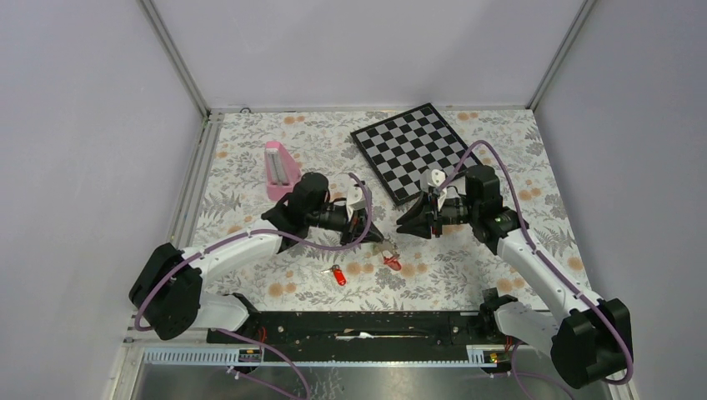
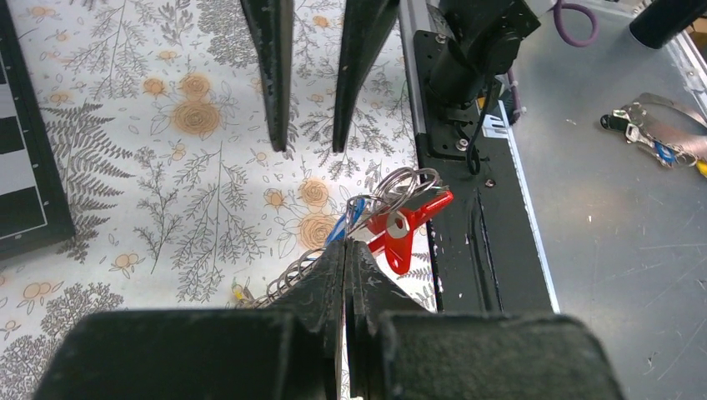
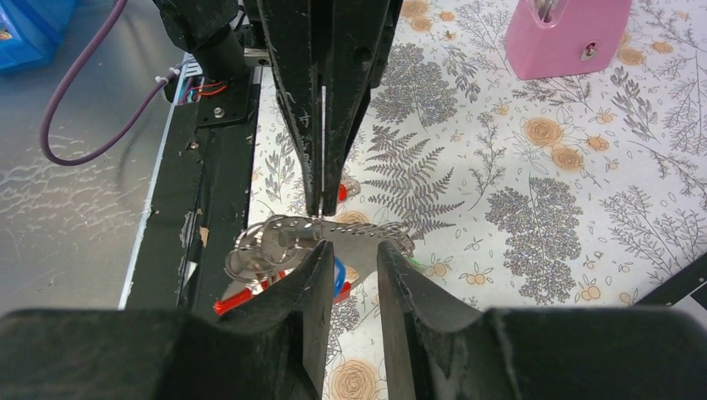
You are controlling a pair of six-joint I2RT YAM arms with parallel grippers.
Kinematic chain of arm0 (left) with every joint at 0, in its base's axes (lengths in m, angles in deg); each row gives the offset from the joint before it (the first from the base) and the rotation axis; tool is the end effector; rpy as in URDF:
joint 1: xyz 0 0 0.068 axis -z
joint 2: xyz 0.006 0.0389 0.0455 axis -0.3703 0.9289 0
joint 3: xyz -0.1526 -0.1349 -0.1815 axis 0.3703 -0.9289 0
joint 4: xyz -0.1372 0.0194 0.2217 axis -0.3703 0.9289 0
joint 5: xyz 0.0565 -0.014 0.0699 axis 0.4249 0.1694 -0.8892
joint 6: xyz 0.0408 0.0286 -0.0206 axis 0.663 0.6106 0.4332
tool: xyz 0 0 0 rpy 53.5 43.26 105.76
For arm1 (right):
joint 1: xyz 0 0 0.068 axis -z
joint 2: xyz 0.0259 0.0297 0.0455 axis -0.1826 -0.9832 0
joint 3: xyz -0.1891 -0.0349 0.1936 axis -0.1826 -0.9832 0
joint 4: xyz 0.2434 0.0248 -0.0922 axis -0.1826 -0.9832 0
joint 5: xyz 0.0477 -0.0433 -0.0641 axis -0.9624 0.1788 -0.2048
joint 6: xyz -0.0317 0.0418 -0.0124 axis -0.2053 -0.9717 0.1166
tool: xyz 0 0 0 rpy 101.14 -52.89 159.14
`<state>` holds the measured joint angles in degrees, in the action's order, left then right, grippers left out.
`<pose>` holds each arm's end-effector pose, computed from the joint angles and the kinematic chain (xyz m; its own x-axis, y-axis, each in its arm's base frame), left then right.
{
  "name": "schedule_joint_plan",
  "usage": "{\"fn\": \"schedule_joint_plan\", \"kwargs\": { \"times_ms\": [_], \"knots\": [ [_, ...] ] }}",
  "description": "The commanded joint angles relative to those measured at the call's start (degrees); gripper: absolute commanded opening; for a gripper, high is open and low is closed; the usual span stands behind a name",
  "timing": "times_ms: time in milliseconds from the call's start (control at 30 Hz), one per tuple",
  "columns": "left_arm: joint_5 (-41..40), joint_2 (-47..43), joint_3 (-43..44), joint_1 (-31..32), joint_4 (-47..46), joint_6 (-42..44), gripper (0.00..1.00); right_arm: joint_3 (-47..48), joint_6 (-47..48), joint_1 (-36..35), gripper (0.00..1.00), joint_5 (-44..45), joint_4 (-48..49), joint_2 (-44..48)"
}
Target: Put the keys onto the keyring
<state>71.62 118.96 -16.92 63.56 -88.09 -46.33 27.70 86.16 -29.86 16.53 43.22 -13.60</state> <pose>0.1928 -0.2106 0.2601 -0.2015 0.2309 -0.9519 0.9733 -0.0622 -0.2211 0.2000 0.1049 0.2803 0.0207 -0.1423 -0.9896 -0.9987 0.0423 -0.0270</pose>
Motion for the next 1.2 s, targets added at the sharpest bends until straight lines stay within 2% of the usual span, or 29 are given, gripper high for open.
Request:
{"fn": "schedule_joint_plan", "kwargs": {
  "times_ms": [0, 333, 467, 667, 933, 1167],
  "knots": [
    [-3.61, -0.05, 1.84, -0.93, -4.2, -3.16, 0.0, 5.43, 3.56, 0.35, 0.33, 0.68, -6.54, 0.96],
    [-11.65, 2.56, 9.9, -3.95, 0.71, -8.11, 0.0, 14.86, 13.48, -0.35, 0.34, 4.05, -22.46, 1.16],
    [-13.84, 3.0, 11.82, -5.58, 1.05, -10.92, 0.0, 16.91, 13.38, -2.16, 0.34, 4.77, -25.63, 0.18],
    [-15.29, 2.8, 15.18, -8.97, 2.7, -13.8, 0.0, 13.66, 13.04, -7.82, 0.32, 7.21, -22.96, -1.84],
    [-19.49, 0.88, 20.48, -14.51, 10.33, -8.62, 0.0, 11.49, 15.53, -15.81, 0.34, 10.81, -18.75, -7.69],
    [-23.71, 0.6, 23.76, -18.57, 16.03, -5.76, 0.0, 9.33, 16.18, -26.13, 0.33, 17.38, -9.37, -16.38]
  ]
}}
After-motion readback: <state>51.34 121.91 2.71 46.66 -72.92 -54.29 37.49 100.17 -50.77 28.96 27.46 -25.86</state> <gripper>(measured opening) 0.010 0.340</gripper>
